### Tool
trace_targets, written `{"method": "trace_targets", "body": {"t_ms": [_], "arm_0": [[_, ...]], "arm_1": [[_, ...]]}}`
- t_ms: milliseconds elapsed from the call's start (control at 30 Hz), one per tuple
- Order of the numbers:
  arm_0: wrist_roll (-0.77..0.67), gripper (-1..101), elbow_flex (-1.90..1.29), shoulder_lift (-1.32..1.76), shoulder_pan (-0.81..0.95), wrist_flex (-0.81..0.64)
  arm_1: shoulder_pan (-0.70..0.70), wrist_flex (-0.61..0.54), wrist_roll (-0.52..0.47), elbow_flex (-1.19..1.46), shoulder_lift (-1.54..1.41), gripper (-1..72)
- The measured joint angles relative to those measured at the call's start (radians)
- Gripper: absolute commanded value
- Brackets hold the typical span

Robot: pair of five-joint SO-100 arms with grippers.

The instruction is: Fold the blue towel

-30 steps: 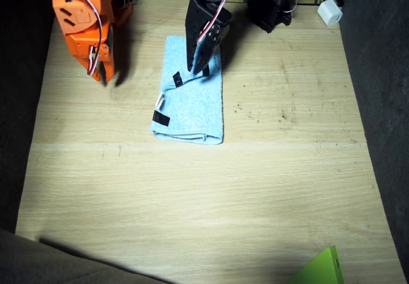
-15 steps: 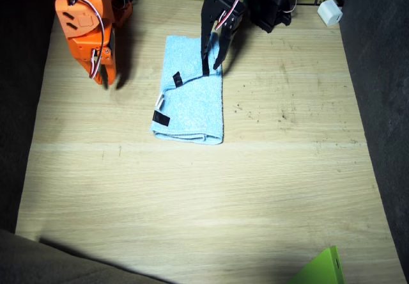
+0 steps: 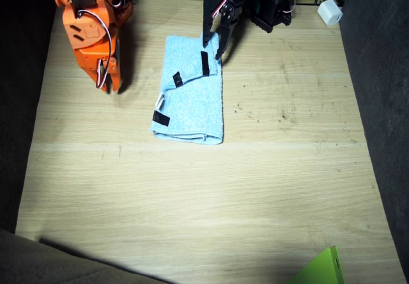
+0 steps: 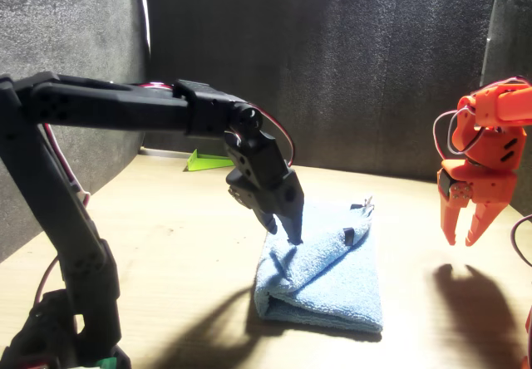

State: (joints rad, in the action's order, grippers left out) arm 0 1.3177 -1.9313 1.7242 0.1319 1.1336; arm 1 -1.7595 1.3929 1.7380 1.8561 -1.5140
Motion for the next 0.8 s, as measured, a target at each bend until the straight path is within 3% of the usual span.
{"method": "trace_targets", "body": {"t_ms": [700,767,800], "arm_0": [[-0.155,26,-0.058,-0.014,-0.034,-0.175],[-0.17,10,-0.058,-0.025,-0.021,-0.192],[-0.178,6,-0.058,-0.031,-0.011,-0.195]], "arm_1": [[0.072,0.035,-0.037,0.0,-0.035,12.3],[0.097,0.063,-0.054,0.0,-0.075,12.3],[0.115,0.071,-0.061,0.0,-0.092,12.3]]}}
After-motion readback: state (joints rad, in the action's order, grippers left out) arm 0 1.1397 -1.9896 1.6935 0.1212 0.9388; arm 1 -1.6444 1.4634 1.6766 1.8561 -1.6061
